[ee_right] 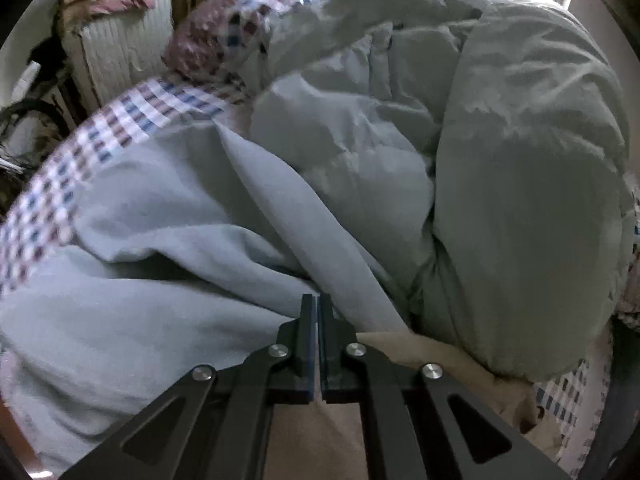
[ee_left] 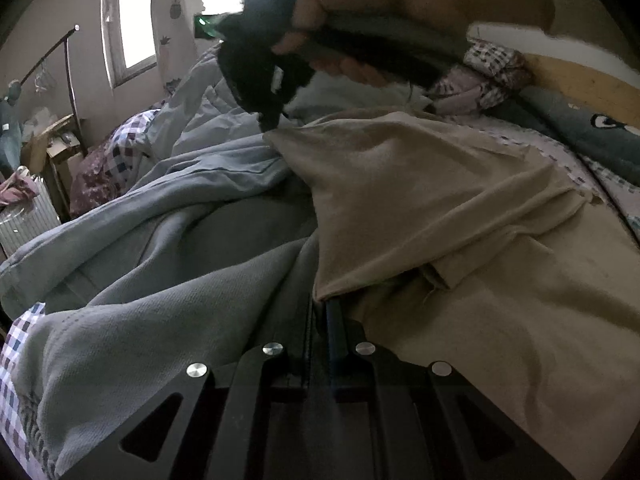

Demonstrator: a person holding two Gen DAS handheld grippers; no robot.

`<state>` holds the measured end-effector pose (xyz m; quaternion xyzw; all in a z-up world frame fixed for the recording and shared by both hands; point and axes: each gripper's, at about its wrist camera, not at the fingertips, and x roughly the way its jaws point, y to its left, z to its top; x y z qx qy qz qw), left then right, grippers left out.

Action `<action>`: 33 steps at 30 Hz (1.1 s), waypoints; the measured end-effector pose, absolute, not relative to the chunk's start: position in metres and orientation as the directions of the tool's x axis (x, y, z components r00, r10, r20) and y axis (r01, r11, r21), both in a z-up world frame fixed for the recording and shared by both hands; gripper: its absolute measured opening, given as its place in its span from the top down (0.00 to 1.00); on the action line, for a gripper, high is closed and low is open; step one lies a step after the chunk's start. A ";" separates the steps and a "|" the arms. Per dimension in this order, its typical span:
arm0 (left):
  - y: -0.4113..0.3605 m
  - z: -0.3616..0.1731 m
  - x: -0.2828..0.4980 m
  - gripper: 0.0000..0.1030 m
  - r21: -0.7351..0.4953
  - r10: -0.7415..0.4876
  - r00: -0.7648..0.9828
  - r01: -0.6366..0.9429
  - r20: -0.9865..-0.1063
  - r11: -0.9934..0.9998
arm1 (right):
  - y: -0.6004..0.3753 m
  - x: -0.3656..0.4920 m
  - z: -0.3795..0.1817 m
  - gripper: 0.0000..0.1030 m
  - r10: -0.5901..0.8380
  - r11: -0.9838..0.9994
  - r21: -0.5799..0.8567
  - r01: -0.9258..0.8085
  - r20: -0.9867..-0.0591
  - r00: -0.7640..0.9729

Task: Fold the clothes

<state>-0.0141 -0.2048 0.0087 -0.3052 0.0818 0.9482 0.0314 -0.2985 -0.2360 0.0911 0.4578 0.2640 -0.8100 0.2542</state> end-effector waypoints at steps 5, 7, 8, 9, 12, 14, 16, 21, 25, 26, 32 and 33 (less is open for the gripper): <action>-0.210 0.010 -0.014 0.83 0.109 0.019 -0.808 -0.102 -0.589 -0.989 | -0.211 -0.297 0.101 0.99 -0.171 -0.763 -0.213 0.611 -0.845 -0.507; -0.215 0.012 -0.012 0.73 0.088 0.025 -0.810 -0.094 -0.585 -0.992 | -0.196 -0.293 0.113 0.90 -0.181 -0.778 -0.214 0.591 -0.824 -0.537; -0.218 0.014 -0.009 0.68 0.070 0.034 -0.813 -0.091 -0.581 -0.993 | -0.186 -0.289 0.122 0.83 -0.200 -0.783 -0.201 0.588 -0.815 -0.545; -0.222 0.016 -0.006 0.66 0.053 0.040 -0.814 -0.086 -0.580 -0.995 | -0.176 -0.284 0.130 0.75 -0.224 -0.789 -0.182 0.587 -0.804 -0.550; -0.236 0.022 0.009 0.60 0.018 0.038 -0.816 -0.059 -0.577 -0.998 | -0.141 -0.263 0.158 0.69 -0.287 -0.802 -0.133 0.582 -0.768 -0.572; -0.245 0.027 0.021 0.60 -0.001 0.036 -0.816 -0.044 -0.577 -0.999 | -0.116 -0.242 0.177 0.67 -0.327 -0.807 -0.097 0.582 -0.747 -0.578; -0.251 0.033 0.035 0.60 -0.017 0.036 -0.818 -0.032 -0.574 -0.999 | -0.082 -0.214 0.196 0.63 -0.379 -0.808 -0.046 0.587 -0.722 -0.578; -0.259 0.045 0.085 0.49 -0.105 0.056 -0.824 0.004 -0.564 -0.994 | -0.007 -0.140 0.228 0.58 -0.453 -0.807 0.025 0.590 -0.668 -0.591; -0.260 0.059 0.128 0.43 -0.180 0.071 -0.837 0.034 -0.543 -0.983 | 0.054 -0.066 0.249 0.55 -0.511 -0.800 0.074 0.596 -0.603 -0.612; -0.259 0.063 0.139 0.43 -0.201 0.074 -0.841 0.042 -0.537 -0.979 | 0.068 -0.045 0.254 0.53 -0.530 -0.795 0.085 0.601 -0.581 -0.618; -0.239 0.073 0.197 0.30 -0.290 0.089 -0.858 0.072 -0.506 -0.954 | 0.122 0.089 0.258 0.35 -0.612 -0.758 0.054 0.650 -0.407 -0.678; -0.233 0.074 0.208 0.29 -0.302 0.089 -0.865 0.075 -0.494 -0.950 | 0.130 0.110 0.253 0.32 -0.626 -0.751 0.055 0.658 -0.379 -0.682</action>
